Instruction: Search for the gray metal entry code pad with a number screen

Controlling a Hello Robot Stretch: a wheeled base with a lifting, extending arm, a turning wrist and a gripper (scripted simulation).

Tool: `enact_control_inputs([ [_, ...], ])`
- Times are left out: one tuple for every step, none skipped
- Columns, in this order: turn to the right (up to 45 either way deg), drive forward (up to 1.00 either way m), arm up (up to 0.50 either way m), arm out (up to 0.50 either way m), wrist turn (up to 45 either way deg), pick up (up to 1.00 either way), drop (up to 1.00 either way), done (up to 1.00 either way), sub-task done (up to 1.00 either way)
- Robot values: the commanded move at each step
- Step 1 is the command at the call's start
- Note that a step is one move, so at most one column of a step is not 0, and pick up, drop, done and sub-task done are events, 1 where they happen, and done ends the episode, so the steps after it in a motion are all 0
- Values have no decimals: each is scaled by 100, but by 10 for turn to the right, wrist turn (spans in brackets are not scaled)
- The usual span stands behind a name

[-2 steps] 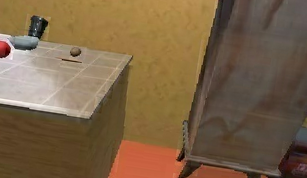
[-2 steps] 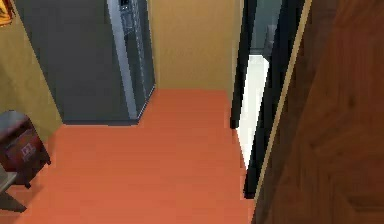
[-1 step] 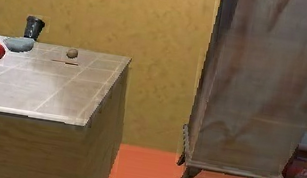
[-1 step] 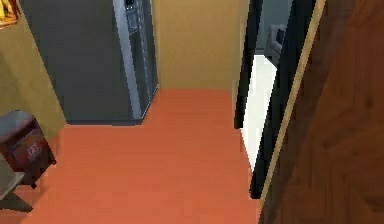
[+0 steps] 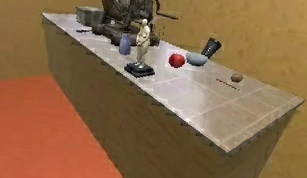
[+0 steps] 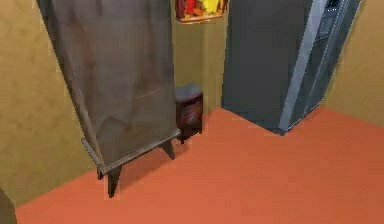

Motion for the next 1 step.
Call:
enact_control_inputs([
  [-330,0,0,0,0,0,0,0,0],
])
